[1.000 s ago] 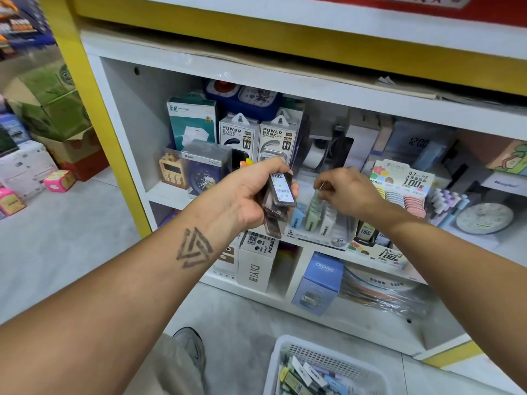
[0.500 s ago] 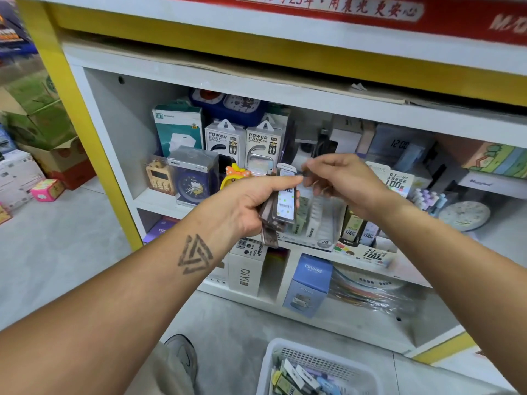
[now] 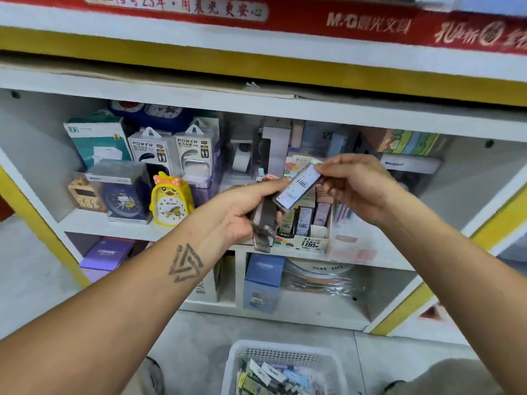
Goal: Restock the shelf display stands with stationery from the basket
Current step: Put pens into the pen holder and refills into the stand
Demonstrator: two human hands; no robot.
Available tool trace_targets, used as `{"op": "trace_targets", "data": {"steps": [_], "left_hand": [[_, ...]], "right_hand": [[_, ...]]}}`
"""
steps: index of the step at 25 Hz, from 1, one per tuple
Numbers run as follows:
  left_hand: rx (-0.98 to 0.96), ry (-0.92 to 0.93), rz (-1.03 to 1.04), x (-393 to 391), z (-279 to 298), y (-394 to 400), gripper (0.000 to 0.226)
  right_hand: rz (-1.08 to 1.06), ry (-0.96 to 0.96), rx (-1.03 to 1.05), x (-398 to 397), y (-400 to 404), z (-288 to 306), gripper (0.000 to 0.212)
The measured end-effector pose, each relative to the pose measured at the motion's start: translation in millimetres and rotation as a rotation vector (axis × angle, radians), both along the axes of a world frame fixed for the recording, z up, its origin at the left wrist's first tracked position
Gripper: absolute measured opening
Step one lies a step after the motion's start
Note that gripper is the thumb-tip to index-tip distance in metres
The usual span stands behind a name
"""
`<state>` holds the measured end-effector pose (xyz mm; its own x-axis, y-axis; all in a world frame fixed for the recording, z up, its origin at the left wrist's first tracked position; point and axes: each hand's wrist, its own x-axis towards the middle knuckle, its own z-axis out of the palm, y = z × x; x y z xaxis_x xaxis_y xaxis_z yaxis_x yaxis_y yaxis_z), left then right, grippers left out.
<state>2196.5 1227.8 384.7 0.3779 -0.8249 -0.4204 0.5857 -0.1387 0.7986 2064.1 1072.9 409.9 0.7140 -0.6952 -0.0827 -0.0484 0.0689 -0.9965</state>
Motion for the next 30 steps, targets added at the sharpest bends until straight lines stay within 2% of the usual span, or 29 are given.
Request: {"op": "trace_targets", "data": {"steps": [2, 4, 8, 12, 14, 16, 17, 19, 21, 26, 28, 30], "left_hand": [[0.014, 0.041, 0.032, -1.7, -2.4, -8.6, 0.014], [0.020, 0.072, 0.070, -2.3, -2.4, -13.5, 0.010], [-0.008, 0.113, 0.069, -5.0, -2.0, -16.3, 0.015], [-0.002, 0.089, -0.011, -8.9, -4.9, -18.2, 0.022], [-0.009, 0.086, -0.044, -9.2, -6.4, -18.1, 0.021], [-0.030, 0.096, -0.081, -10.3, -7.9, -18.7, 0.020], [-0.042, 0.094, -0.100, -11.3, -8.5, -19.3, 0.019], [-0.058, 0.076, -0.144, -14.2, -10.2, -21.7, 0.019], [-0.069, 0.067, -0.187, -18.4, -12.2, -24.1, 0.020], [-0.066, 0.025, -0.324, -27.0, -13.4, -27.9, 0.020], [-0.059, 0.030, -0.369, -28.7, -13.3, -28.1, 0.029], [-0.056, 0.063, -0.403, -28.9, -14.0, -28.2, 0.041]], "right_hand": [[-0.084, -0.013, -0.106, -16.5, -14.4, -6.2, 0.007], [-0.112, 0.018, -0.299, -25.4, -20.9, -15.7, 0.011], [-0.089, 0.184, -0.659, -20.3, -18.3, -37.6, 0.022], [0.004, 0.283, -0.860, -14.6, -14.6, -50.6, 0.020], [0.068, 0.363, -0.991, -15.0, -14.1, -56.1, 0.010], [0.060, 0.402, -1.089, -15.1, -13.6, -56.5, 0.012], [0.003, 0.383, -1.038, -14.0, -14.1, -53.9, 0.013], [-0.078, 0.250, -0.708, -12.2, -15.4, -44.6, 0.012], [-0.069, 0.150, -0.391, -11.0, -12.6, -36.7, 0.012], [-0.007, 0.149, -0.104, -10.2, -7.8, -30.9, 0.032], [0.019, 0.116, 0.024, -11.5, -12.0, -27.7, 0.029], [0.039, 0.047, 0.147, -11.1, -14.8, -26.6, 0.015]]}}
